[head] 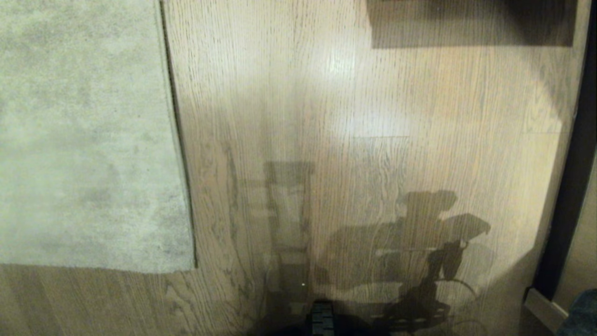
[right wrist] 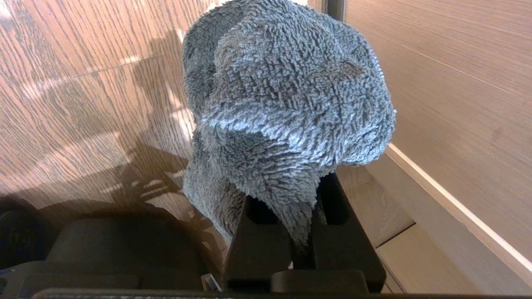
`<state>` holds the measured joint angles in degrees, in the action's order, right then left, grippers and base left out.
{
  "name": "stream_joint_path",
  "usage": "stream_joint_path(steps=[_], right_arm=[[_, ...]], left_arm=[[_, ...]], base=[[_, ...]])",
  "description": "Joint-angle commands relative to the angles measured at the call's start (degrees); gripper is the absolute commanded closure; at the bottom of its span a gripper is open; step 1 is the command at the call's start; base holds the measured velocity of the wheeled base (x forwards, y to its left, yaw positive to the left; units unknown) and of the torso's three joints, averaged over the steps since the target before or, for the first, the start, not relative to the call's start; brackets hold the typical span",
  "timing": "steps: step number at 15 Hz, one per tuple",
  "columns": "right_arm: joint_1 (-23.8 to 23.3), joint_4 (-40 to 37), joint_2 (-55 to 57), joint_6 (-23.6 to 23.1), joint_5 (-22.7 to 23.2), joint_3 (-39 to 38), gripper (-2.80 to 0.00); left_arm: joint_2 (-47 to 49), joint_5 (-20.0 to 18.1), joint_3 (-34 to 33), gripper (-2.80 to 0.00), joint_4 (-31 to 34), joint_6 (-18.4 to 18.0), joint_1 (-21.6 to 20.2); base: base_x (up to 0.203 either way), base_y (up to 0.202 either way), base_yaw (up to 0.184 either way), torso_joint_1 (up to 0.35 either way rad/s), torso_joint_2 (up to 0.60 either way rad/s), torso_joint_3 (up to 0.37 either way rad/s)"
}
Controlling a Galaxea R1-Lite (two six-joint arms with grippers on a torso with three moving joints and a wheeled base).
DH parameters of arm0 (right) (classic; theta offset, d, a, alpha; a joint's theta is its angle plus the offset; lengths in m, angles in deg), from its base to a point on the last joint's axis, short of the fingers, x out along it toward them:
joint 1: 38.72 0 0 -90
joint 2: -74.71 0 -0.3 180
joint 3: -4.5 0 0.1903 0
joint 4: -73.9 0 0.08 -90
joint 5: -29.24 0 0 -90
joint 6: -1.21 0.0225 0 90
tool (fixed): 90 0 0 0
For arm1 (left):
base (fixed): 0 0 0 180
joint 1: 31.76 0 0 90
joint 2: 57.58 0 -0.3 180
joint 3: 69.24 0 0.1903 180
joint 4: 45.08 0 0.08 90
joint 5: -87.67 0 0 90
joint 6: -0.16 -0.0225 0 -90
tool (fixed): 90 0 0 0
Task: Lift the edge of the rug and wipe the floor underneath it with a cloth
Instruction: Lift up the carpet
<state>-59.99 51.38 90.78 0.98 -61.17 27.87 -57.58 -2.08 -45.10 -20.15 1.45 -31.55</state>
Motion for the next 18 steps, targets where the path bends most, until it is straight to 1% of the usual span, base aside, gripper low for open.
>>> stream_joint_path(steps=[1, 3, 5, 8, 11, 16, 18], right_arm=[[0.35, 0.03, 0.16, -0.03, -0.02, 0.00, 0.00], [4.36, 0.03, 0.12, -0.03, -0.02, 0.00, 0.00], [9.59, 0.03, 0.18, -0.03, -0.02, 0.00, 0.00], [10.56, 0.03, 0.19, -0.03, 0.06, 0.00, 0.00], [16.24, 0.03, 0.18, -0.03, 0.06, 0.00, 0.00], [17.49, 0.03, -0.08, -0.03, 0.02, 0.00, 0.00], [22.31, 0.03, -1.34, -0.03, 0.06, 0.00, 0.00]], left_arm=[[0.00, 0.02, 0.02, 0.00, 0.02, 0.03, 0.04], [0.00, 0.09, 0.02, 0.00, 0.02, 0.03, -0.03], [0.00, 0.02, 0.02, 0.00, 0.02, 0.03, -0.03], [0.00, 0.02, 0.02, 0.00, 0.02, 0.03, -0.03], [0.00, 0.02, 0.02, 0.00, 0.02, 0.03, 0.05], [0.00, 0.02, 0.02, 0.00, 0.02, 0.03, -0.03], [0.00, 0.02, 0.02, 0.00, 0.02, 0.03, -0.03]], base=[[0.000, 0.000, 0.000, 0.000, 0.00, 0.000], [0.000, 0.000, 0.000, 0.000, 0.00, 0.000], [0.000, 0.000, 0.000, 0.000, 0.00, 0.000], [0.000, 0.000, 0.000, 0.000, 0.00, 0.000], [0.000, 0.000, 0.000, 0.000, 0.00, 0.000], [0.000, 0.000, 0.000, 0.000, 0.00, 0.000], [0.000, 0.000, 0.000, 0.000, 0.00, 0.000]])
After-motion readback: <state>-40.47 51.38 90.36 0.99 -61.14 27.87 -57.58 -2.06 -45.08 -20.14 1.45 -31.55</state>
